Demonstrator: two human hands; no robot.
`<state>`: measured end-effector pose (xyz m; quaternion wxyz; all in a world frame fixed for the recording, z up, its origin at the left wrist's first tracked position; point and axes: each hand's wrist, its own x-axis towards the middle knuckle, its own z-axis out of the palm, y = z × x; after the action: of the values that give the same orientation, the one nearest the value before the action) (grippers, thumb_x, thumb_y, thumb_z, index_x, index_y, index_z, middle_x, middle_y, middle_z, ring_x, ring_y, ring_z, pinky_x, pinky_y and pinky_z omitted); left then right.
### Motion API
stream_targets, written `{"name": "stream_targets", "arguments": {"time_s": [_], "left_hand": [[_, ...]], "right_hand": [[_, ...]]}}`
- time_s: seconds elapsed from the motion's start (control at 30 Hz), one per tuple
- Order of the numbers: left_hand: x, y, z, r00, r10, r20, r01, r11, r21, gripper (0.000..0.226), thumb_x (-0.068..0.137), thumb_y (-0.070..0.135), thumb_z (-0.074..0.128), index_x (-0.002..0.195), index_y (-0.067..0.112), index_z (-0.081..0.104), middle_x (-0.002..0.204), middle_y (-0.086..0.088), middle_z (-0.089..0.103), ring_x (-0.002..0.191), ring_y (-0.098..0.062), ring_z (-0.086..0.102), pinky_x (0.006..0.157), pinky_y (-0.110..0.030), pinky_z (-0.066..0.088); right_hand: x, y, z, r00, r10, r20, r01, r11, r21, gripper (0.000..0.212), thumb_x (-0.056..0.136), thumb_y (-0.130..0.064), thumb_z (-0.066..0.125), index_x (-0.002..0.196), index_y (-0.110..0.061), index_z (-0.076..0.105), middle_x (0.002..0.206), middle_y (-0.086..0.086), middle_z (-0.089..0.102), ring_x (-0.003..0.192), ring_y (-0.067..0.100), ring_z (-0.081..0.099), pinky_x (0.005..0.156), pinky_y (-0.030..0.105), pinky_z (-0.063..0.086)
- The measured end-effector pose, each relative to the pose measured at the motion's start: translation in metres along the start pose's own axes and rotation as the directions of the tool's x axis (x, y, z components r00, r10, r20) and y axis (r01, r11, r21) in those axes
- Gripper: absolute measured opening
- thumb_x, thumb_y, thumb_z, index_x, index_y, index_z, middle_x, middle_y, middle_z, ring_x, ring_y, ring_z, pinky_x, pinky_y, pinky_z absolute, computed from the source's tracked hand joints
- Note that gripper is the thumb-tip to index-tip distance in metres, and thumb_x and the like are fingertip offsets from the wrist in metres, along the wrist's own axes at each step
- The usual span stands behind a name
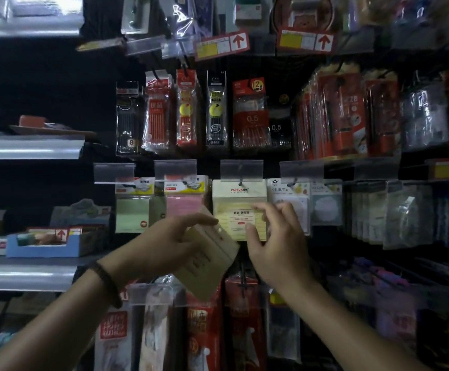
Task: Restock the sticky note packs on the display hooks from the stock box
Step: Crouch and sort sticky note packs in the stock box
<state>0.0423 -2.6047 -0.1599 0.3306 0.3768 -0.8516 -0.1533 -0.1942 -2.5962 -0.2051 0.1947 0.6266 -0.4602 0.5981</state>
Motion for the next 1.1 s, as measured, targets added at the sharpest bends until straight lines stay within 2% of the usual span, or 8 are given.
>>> {"name": "stream_targets", "arguments": {"time_s": [0.1,0.23,0.33,0.43,0.53,0.63,0.73,1.1], "left_hand": [[-0.018,0.0,0.013,0.995,0.058,-0.076,-0.078,0.952,-0.296,0.054,0.107,-0.001,0.048,0.14,0.04,0.058,0.124,0.001,0.059,0.081,-0.003,0.074,0.062,-0.021,0.06],[-0.018,-0.001,0.026,0.981,0.116,-0.154,-0.171,0.893,-0.415,0.061,0.105,-0.004,0.051,0.135,0.046,0.065,0.126,-0.003,0.069,0.108,-0.018,0.075,0.085,-0.038,0.066],[-0.011,0.0,0.036,0.973,0.129,-0.192,-0.205,0.864,-0.46,0.057,0.103,-0.002,0.056,0.135,0.045,0.064,0.124,-0.002,0.071,0.11,-0.019,0.075,0.086,-0.039,0.066],[0.003,0.001,0.046,0.934,0.139,-0.328,-0.271,0.875,-0.401,0.049,0.099,0.001,0.066,0.132,0.037,0.065,0.125,0.001,0.071,0.108,-0.016,0.076,0.084,-0.036,0.066],[0.021,-0.003,0.048,0.87,0.131,-0.476,-0.283,0.922,-0.264,0.041,0.096,0.011,0.074,0.126,0.037,0.068,0.119,0.008,0.073,0.107,-0.009,0.074,0.083,-0.029,0.066],[0.036,-0.005,0.049,0.79,0.198,-0.58,-0.273,0.961,-0.043,0.041,0.094,0.018,0.077,0.13,0.035,0.07,0.123,0.017,0.069,0.105,-0.002,0.07,0.084,-0.024,0.064],[0.048,-0.004,0.049,0.753,0.225,-0.619,-0.283,0.959,0.005,0.045,0.092,0.016,0.079,0.132,0.034,0.069,0.123,0.016,0.066,0.103,-0.002,0.069,0.087,-0.023,0.063],[0.066,-0.008,0.039,0.802,0.253,-0.541,-0.253,0.964,0.076,0.052,0.099,0.025,0.072,0.148,0.036,0.06,0.112,0.012,0.058,0.099,-0.009,0.062,0.091,-0.033,0.061]], "right_hand": [[-0.028,-0.006,-0.001,0.999,0.026,0.031,-0.031,0.984,0.177,0.037,0.097,-0.029,0.071,0.132,-0.035,0.063,0.102,-0.021,0.05,0.083,0.0,0.06,0.065,0.015,0.051],[-0.038,-0.012,0.002,0.975,0.201,0.095,-0.221,0.828,0.515,0.053,0.098,-0.02,0.074,0.145,-0.041,0.059,0.119,-0.015,0.067,0.09,0.005,0.075,0.066,0.026,0.064],[-0.031,-0.011,0.005,0.94,0.336,0.061,-0.299,0.722,0.624,0.043,0.097,-0.011,0.075,0.133,-0.034,0.07,0.107,-0.007,0.076,0.093,0.006,0.077,0.073,0.028,0.065],[-0.021,-0.008,0.005,0.935,0.353,0.027,-0.282,0.697,0.659,0.035,0.096,-0.002,0.074,0.117,-0.031,0.077,0.1,-0.015,0.079,0.094,0.002,0.076,0.077,0.019,0.062],[-0.006,-0.005,0.006,0.925,0.38,-0.001,-0.271,0.66,0.7,0.035,0.096,0.001,0.072,0.119,-0.024,0.078,0.105,-0.016,0.079,0.099,-0.003,0.074,0.08,0.014,0.059],[0.007,-0.001,0.011,0.932,0.362,-0.029,-0.245,0.685,0.686,0.035,0.098,-0.001,0.072,0.123,-0.026,0.077,0.116,-0.016,0.077,0.106,-0.005,0.072,0.09,0.017,0.059],[0.015,0.001,0.015,0.94,0.334,-0.064,-0.206,0.709,0.674,0.036,0.1,-0.004,0.07,0.123,-0.03,0.075,0.119,-0.018,0.076,0.108,-0.004,0.072,0.095,0.021,0.058],[0.033,0.017,0.018,0.966,0.222,-0.133,-0.141,0.882,0.449,0.032,0.101,-0.011,0.069,0.131,-0.021,0.074,0.111,-0.032,0.066,0.1,-0.013,0.068,0.082,0.01,0.056]]}}
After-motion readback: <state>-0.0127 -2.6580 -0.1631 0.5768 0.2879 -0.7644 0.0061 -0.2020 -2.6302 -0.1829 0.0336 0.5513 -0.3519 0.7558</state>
